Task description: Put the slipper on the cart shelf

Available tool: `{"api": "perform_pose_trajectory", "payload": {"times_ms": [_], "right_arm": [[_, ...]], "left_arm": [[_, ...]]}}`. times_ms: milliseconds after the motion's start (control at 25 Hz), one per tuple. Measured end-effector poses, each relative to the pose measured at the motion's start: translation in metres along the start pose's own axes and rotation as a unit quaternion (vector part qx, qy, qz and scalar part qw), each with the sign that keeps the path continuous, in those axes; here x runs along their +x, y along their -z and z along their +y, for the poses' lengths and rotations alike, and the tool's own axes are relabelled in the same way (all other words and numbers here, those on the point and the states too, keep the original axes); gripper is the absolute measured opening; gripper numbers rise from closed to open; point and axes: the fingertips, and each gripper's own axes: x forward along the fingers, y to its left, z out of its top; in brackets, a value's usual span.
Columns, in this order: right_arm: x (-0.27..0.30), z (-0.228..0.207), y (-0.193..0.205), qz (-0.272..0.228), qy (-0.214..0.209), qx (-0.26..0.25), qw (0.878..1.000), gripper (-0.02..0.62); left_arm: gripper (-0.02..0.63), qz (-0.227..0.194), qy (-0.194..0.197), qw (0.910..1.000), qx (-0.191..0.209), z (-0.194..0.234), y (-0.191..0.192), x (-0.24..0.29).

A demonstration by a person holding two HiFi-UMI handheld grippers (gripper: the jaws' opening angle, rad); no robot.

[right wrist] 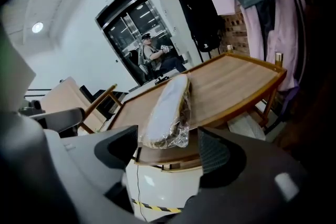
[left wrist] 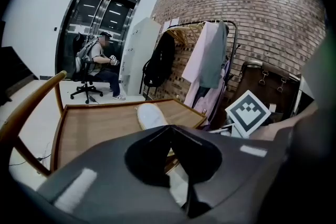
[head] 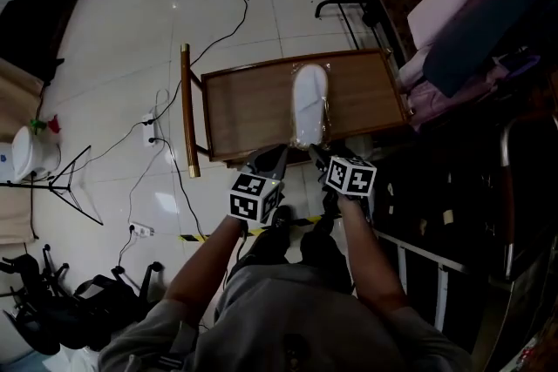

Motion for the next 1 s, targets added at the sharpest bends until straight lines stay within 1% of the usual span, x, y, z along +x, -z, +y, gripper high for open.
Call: {"api": "perform_pose_trajectory", "payload": {"times_ms": [80, 200, 280, 360, 400, 440, 480, 520, 600, 680, 880, 1000], "right_arm": [[0.015, -0.005, 0.001, 0.002, 0.009, 0.024, 1.0, 0.331], [0.033, -0.007, 0.001, 0.005, 0.01, 0.062, 0.998, 0.331], [0.038, -0.012, 0.0, 0.003, 0.03, 0.076, 0.997, 0.331], [0.039, -0.017, 0.002, 0.006, 0.049, 0.08, 0.996, 0.287], [0.038, -0.018, 0.004, 0.01, 0.051, 0.082, 0.995, 0.261], [0.037, -0.016, 0.006, 0.013, 0.048, 0.082, 0.995, 0.225], [0.037, -0.012, 0.007, 0.016, 0.04, 0.082, 0.996, 0.166], [0.036, -0.008, 0.006, 0.017, 0.032, 0.081, 0.996, 0.137], [0.034, -0.002, 0.004, 0.018, 0.025, 0.072, 0.997, 0.119], [0.029, -0.001, 0.001, 0.016, 0.028, 0.06, 0.998, 0.101], [0.001, 0.001, -0.012, -0.011, 0.039, 0.031, 0.999, 0.079], [-0.021, 0.0, -0.021, -0.029, 0.049, 0.019, 0.998, 0.071]], "left_arm": [[0.008, 0.004, -0.001, 1.0, -0.005, 0.004, 0.005, 0.001], [0.008, 0.009, 0.002, 0.9999, -0.005, 0.007, 0.01, 0.001], [0.008, 0.01, 0.004, 0.9999, 0.0, 0.009, 0.01, 0.001], [0.008, 0.01, 0.008, 0.9999, 0.005, 0.011, 0.009, -0.001], [0.008, 0.011, 0.01, 0.9999, 0.006, 0.012, 0.01, -0.002], [0.008, 0.012, 0.011, 0.9999, 0.006, 0.012, 0.011, -0.004], [0.008, 0.013, 0.012, 0.9998, 0.006, 0.013, 0.012, -0.005], [0.008, 0.014, 0.014, 0.9998, 0.007, 0.013, 0.012, -0.006], [0.008, 0.014, 0.018, 0.9997, 0.009, 0.012, 0.011, -0.007], [0.008, 0.011, 0.023, 0.9996, 0.011, 0.01, 0.009, -0.008], [0.008, 0.004, 0.036, 0.9992, 0.019, 0.007, 0.002, -0.015], [0.008, -0.005, 0.052, 0.9983, 0.025, 0.0, -0.007, -0.017]]}}
